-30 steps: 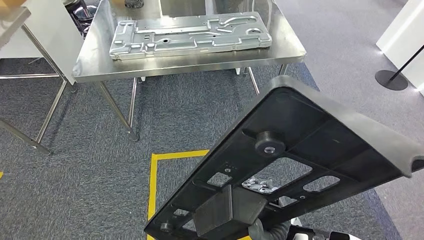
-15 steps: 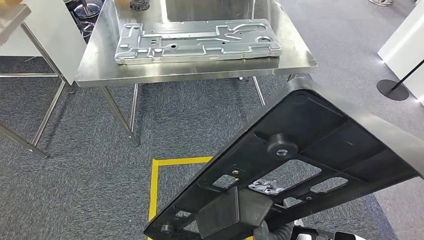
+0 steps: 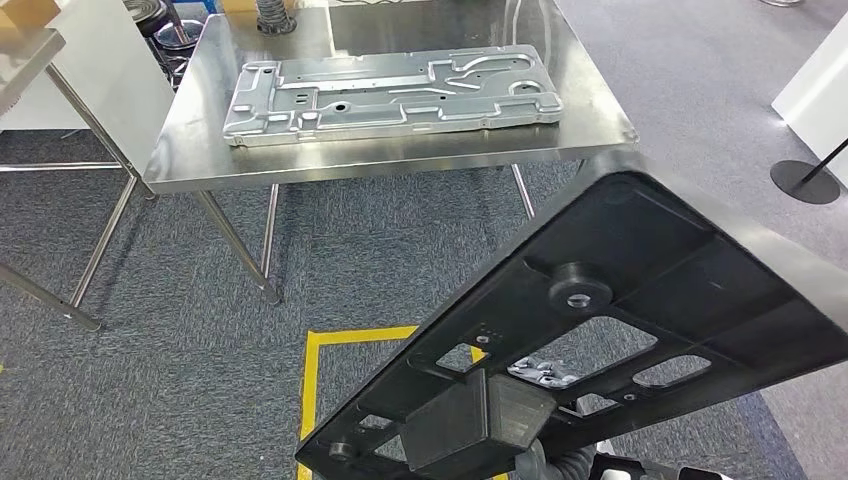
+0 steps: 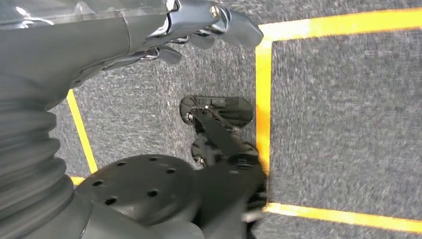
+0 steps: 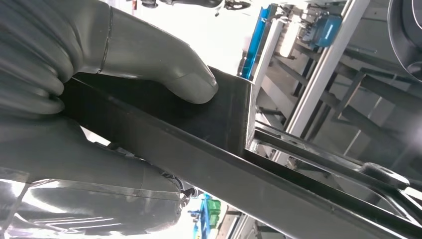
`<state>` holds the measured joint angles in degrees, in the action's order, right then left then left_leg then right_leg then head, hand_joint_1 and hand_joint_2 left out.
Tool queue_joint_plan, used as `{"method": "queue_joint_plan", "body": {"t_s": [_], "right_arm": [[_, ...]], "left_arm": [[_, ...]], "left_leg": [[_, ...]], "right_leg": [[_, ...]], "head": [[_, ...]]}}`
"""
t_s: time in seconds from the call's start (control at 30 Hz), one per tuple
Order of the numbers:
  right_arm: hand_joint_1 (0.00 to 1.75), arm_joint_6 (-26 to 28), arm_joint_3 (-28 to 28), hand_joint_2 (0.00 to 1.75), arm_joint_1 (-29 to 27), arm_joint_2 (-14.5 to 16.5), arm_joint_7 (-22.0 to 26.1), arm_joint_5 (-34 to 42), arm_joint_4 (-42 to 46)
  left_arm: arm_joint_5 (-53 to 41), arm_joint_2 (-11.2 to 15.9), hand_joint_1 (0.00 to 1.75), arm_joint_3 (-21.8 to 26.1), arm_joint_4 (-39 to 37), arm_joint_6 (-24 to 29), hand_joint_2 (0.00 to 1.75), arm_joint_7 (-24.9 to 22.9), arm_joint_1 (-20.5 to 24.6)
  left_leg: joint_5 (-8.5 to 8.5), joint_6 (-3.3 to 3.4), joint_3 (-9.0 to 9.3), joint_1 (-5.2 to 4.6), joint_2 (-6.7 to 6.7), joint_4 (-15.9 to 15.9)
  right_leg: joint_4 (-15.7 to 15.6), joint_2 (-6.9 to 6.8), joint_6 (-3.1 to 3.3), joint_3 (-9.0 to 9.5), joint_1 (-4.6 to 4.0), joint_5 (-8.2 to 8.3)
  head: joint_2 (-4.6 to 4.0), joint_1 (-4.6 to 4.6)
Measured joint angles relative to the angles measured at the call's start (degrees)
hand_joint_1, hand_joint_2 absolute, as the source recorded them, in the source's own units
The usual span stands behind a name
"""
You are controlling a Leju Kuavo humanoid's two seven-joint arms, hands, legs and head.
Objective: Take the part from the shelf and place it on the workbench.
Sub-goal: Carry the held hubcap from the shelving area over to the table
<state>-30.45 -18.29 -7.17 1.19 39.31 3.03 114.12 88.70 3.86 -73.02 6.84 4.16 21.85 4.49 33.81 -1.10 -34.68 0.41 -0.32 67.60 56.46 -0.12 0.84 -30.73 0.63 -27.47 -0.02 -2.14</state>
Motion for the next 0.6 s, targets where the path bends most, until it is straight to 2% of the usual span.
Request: {"method": "queue_joint_plan", "body": {"t_s": [0.03,0.07,0.1,0.13,0.17,0.2,0.23,0.27,0.37,0.4,0.43,0.47,0.53,0.57,0.6], "right_arm": [[1.75,0.15,0.05,1.75,0.01,0.10,0.00,-0.01,0.01],[1.75,0.32,0.09,1.75,0.04,0.15,-0.01,0.02,0.02],[1.75,0.46,0.14,1.75,0.11,0.22,-0.01,0.09,0.02],[1.75,0.57,0.19,1.75,0.22,0.33,-0.01,0.21,0.03],[1.75,0.64,0.24,1.75,0.36,0.46,-0.01,0.37,0.04],[1.75,0.65,0.31,1.75,0.54,0.62,-0.01,0.61,0.05],[1.75,0.63,0.37,1.75,0.71,0.78,-0.01,0.86,0.07],[1.75,0.60,0.45,1.75,0.84,0.93,-0.01,1.13,0.11],[1.75,0.22,0.86,1.75,1.02,1.40,0.01,1.76,0.38],[1.75,0.06,1.02,1.75,1.06,1.58,0.01,1.81,0.51],[1.75,-0.02,1.14,1.75,1.09,1.74,0.01,1.76,0.60],[1.75,-0.01,1.26,1.75,1.08,1.84,0.01,1.62,0.67],[1.75,0.12,1.49,1.75,0.97,1.95,0.00,1.28,0.72],[1.75,0.27,1.57,1.75,0.93,1.95,0.00,1.15,0.70],[1.75,0.46,1.63,1.75,0.94,1.96,-0.01,1.07,0.70]], "left_arm": [[-0.04,0.01,0.00,-0.08,0.00,-0.05,1.75,0.01,-0.09],[-0.06,0.03,0.00,-0.17,0.00,-0.10,1.75,0.01,-0.18],[-0.09,0.07,0.00,-0.28,0.00,-0.15,1.75,0.01,-0.25],[-0.14,0.13,0.00,-0.42,0.00,-0.21,1.75,0.02,-0.27],[-0.20,0.20,0.00,-0.58,0.00,-0.27,1.75,0.02,-0.26],[-0.27,0.28,0.00,-0.79,0.00,-0.34,1.75,0.03,-0.22],[-0.36,0.34,0.00,-1.01,0.00,-0.43,1.75,0.03,-0.19],[-0.44,0.40,0.00,-1.20,0.00,-0.54,1.75,0.03,-0.18],[-0.65,0.54,0.00,-1.62,0.00,-0.80,1.75,0.05,-0.10],[-0.68,0.56,0.00,-1.76,0.00,-0.85,1.75,0.07,-0.05],[-0.68,0.60,0.00,-1.95,0.00,-0.88,1.75,0.08,0.00],[-0.68,0.65,0.00,-2.15,0.00,-0.90,1.75,0.09,0.02],[-0.64,0.72,0.00,-2.50,0.00,-0.90,1.75,0.08,0.06],[-0.60,0.75,0.00,-2.63,0.00,-0.90,1.75,0.06,0.04],[-0.56,0.77,0.00,-2.72,0.00,-0.91,1.75,0.04,0.01]], "left_leg": [[1.05,-0.21,-2.40,0.14,0.01,3.81],[1.06,-0.37,-4.21,0.25,0.01,6.13],[-0.11,-0.46,-5.06,0.32,0.02,6.35],[-2.39,-0.46,-4.79,0.37,0.04,4.24],[-5.29,-0.40,-3.64,0.39,0.02,0.43],[-7.40,-0.30,-2.22,0.33,-0.16,-3.35],[-8.74,-0.08,-1.03,0.21,-0.31,-6.37],[-9.07,0.22,-0.32,0.05,-0.44,-8.05],[-8.13,1.50,0.70,-0.08,-0.35,-9.29],[-7.89,1.92,1.28,0.01,-0.30,-9.65],[-7.61,2.28,1.93,0.07,-0.25,-9.91],[-7.26,2.54,2.53,0.11,-0.20,-10.11],[-6.27,2.82,3.59,0.06,-0.14,-10.18],[-5.71,2.83,4.21,0.02,-0.16,-10.18],[-5.13,2.80,4.92,-0.02,-0.20,-10.18]], "right_leg": [[0.00,-0.01,0.03,0.47,0.00,-0.44],[0.01,0.00,0.01,1.04,0.01,-0.93],[0.01,0.03,-0.06,1.72,0.04,-1.46],[0.01,0.06,-0.17,2.53,0.09,-2.04],[0.00,0.13,-0.35,3.37,0.14,-2.64],[-0.03,0.21,-0.63,4.07,0.12,-3.27],[-0.06,0.33,-0.97,4.58,0.11,-3.81],[-0.25,0.44,-1.33,4.92,0.09,-4.21],[0.20,0.57,-2.46,5.43,0.09,-4.05],[1.60,0.53,-2.74,4.98,0.11,-3.82],[3.96,0.49,-2.92,3.71,0.14,-3.95],[7.37,0.44,-3.03,1.56,0.17,-4.59],[14.65,0.43,-3.18,-3.99,0.14,-7.16],[16.84,0.43,-3.24,-6.35,0.14,-8.30],[17.35,0.43,-3.25,-7.88,0.14,-8.59]], "head": [[0.01,0.02],[0.01,0.00],[0.01,0.01],[0.01,0.01],[0.00,0.01],[-0.01,0.04],[0.00,0.04],[0.00,0.09],[0.01,0.28],[0.02,0.37],[0.02,0.49],[0.02,0.59],[0.02,0.71],[0.02,0.74],[0.02,0.74]]}}
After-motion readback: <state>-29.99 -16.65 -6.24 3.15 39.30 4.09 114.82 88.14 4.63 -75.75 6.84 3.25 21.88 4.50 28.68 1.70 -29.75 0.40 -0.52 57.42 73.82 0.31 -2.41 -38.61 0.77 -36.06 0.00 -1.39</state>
